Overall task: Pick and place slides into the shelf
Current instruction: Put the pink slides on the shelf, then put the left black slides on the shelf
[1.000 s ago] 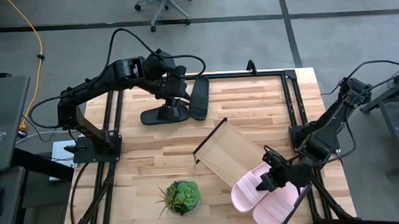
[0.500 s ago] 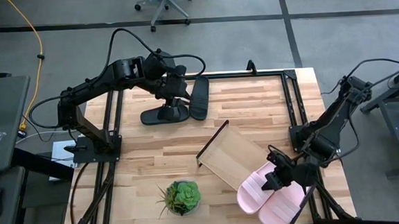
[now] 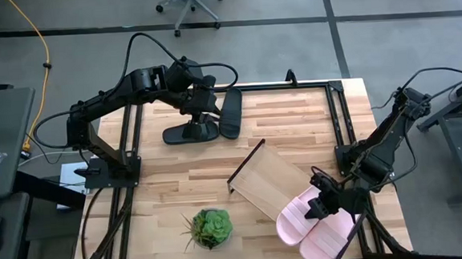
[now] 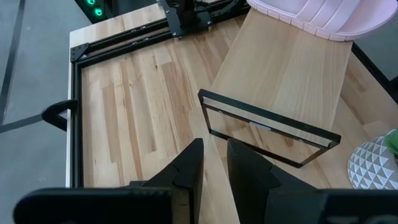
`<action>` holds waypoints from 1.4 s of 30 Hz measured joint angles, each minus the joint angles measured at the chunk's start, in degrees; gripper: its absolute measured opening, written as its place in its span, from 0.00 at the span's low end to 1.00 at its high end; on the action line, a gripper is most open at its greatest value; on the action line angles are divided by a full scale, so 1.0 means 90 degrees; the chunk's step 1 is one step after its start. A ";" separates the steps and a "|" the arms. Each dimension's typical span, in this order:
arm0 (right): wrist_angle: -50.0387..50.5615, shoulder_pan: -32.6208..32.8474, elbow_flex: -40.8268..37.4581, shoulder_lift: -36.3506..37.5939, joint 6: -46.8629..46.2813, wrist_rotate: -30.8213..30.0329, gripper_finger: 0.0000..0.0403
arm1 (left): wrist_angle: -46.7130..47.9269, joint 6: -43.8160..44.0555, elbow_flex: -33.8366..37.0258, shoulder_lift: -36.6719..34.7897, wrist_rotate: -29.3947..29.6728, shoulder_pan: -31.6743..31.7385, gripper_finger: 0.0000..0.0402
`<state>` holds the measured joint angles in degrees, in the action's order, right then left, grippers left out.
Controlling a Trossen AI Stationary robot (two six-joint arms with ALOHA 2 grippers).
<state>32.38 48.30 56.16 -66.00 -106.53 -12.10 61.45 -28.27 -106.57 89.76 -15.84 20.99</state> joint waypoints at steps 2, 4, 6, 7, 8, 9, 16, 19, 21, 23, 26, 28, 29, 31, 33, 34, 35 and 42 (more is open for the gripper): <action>0.0010 -0.0001 0.0000 0.0000 -0.0001 0.0019 0.06 | 0.0000 0.0000 -0.0001 0.0001 0.0000 -0.0001 0.15; 0.0024 -0.0001 0.0000 0.0002 -0.0001 0.0035 0.09 | 0.0000 0.0000 -0.0001 -0.0001 0.0000 0.0000 0.15; 0.0061 -0.0001 0.0000 0.0005 -0.0003 0.0060 0.12 | 0.0000 0.0000 0.0001 0.0000 0.0000 -0.0001 0.15; 0.0095 0.0002 0.0000 0.0005 -0.0013 0.0071 0.13 | 0.0000 0.0000 0.0000 0.0000 0.0000 0.0000 0.15; 0.0133 0.0002 0.0000 0.0005 -0.0015 0.0081 0.15 | 0.0000 0.0000 -0.0001 0.0001 0.0000 -0.0001 0.15; 0.0156 0.0004 0.0000 0.0005 -0.0016 0.0094 0.16 | 0.0000 0.0000 0.0000 -0.0001 0.0000 -0.0001 0.15; 0.0199 0.0004 0.0000 0.0005 -0.0015 0.0091 0.24 | 0.0000 -0.0001 0.0001 -0.0001 0.0000 0.0000 0.15; 0.0199 0.0004 0.0000 0.0005 -0.0011 0.0065 0.24 | 0.0000 -0.0010 -0.0002 0.0000 0.0000 -0.0001 0.15; 0.0199 0.0004 0.0000 0.0007 -0.0002 0.0062 0.24 | 0.0000 -0.0015 -0.0002 -0.0001 0.0000 0.0000 0.15; 0.0201 0.0004 0.0000 0.0013 0.0001 0.0018 0.25 | 0.0000 -0.0024 0.0001 0.0002 0.0000 0.0000 0.15; 0.0275 0.0002 0.0000 0.0077 -0.0001 -0.0025 0.25 | 0.0000 -0.0026 0.0000 0.0000 0.0001 0.0000 0.15; 0.0353 0.0002 0.0000 0.0151 -0.0001 -0.0143 0.25 | 0.0000 -0.0027 -0.0002 -0.0001 0.0002 -0.0001 0.15; 0.0398 0.0002 0.0000 0.0204 -0.0001 -0.0179 0.25 | 0.0000 -0.0027 0.0001 -0.0001 0.0002 0.0000 0.15; 0.0511 0.0002 0.0000 0.0323 -0.0015 -0.0299 0.25 | 0.0000 -0.0027 0.0000 -0.0001 0.0002 0.0000 0.15; 0.0672 0.0001 0.0000 0.0443 -0.0018 -0.0347 0.25 | 0.0000 -0.0051 0.0001 0.0001 0.0002 0.0000 0.15; 0.0764 0.0002 0.0000 0.0504 -0.0018 -0.0362 0.25 | 0.0000 -0.0051 -0.0001 0.0000 0.0002 -0.0001 0.15; 0.0867 0.0002 0.0000 0.0571 -0.0018 -0.0386 0.25 | 0.0000 -0.0051 -0.0001 -0.0001 0.0002 0.0000 0.15; 0.1556 0.0002 0.0000 0.1174 0.0072 -0.0974 0.25 | 0.0000 -0.0049 0.0000 0.0000 0.0002 0.0000 0.15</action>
<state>46.38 48.31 56.16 -55.43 -105.89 -20.87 61.45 -28.72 -106.57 89.76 -15.81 20.99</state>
